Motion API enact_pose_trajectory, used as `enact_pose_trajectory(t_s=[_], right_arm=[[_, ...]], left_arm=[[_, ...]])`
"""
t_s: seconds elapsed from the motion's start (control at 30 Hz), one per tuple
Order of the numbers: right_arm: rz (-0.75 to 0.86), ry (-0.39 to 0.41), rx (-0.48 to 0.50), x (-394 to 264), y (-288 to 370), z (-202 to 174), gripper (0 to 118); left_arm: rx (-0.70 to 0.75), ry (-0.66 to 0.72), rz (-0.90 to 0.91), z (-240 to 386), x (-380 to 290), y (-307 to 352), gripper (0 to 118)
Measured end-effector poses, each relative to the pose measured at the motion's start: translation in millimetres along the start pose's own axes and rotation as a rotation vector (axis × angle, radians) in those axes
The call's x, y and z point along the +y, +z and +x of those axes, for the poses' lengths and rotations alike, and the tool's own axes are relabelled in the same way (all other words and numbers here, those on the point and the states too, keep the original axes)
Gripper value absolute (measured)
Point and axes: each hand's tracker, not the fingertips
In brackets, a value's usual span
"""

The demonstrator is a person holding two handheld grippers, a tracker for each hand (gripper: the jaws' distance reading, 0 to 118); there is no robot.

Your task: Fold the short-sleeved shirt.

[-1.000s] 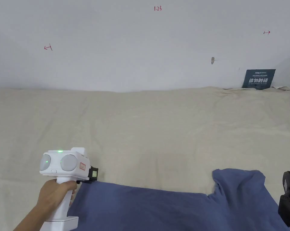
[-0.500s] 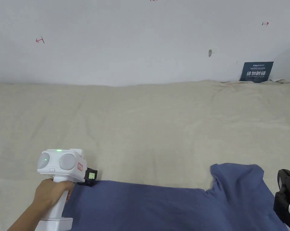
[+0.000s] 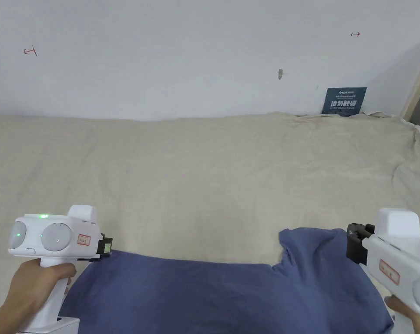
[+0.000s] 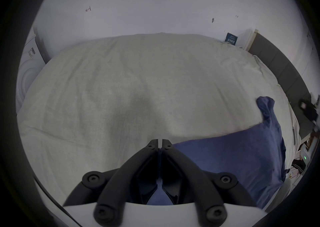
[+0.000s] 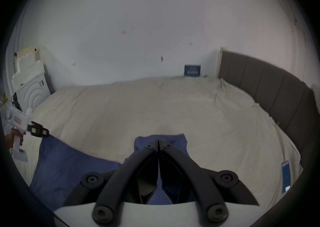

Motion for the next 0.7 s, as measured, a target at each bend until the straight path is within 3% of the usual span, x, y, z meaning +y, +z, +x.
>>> enact_pose_trajectory(t_s=[0.17,0.2,0.23,0.27,0.3,0.33,0.37,0.63,0.7], right_arm=[[-0.175,-0.037,-0.016,0,-56,25,4],[-0.199,-0.045,-0.025,-2,-64,28,14],[-0.229,-0.064,-0.038,-5,-72,33,33],[-0.26,-0.087,-0.06,-7,-77,35,65],[-0.253,-0.091,-0.08,-9,-82,40,86],[-0.256,-0.1,-0.085,-12,-88,44,101],[-0.277,-0.108,-0.093,-15,-95,48,107],[-0.372,-0.122,-0.156,-27,-116,47,107],[-0.408,-0.136,-0.162,-30,-123,46,101]], left_arm=[[-0.012,0.0,0.024,4,-9,25,0],[-0.014,-0.001,0.024,4,-10,27,0],[-0.013,-0.002,0.028,4,-10,29,0],[-0.012,-0.003,0.03,4,-11,31,0],[-0.012,-0.003,0.029,3,-12,33,0],[-0.015,-0.002,0.031,3,-13,34,0],[-0.018,-0.002,0.031,3,-13,34,0],[-0.029,-0.011,0.03,2,-14,37,0],[-0.03,-0.009,0.03,2,-15,38,0]])
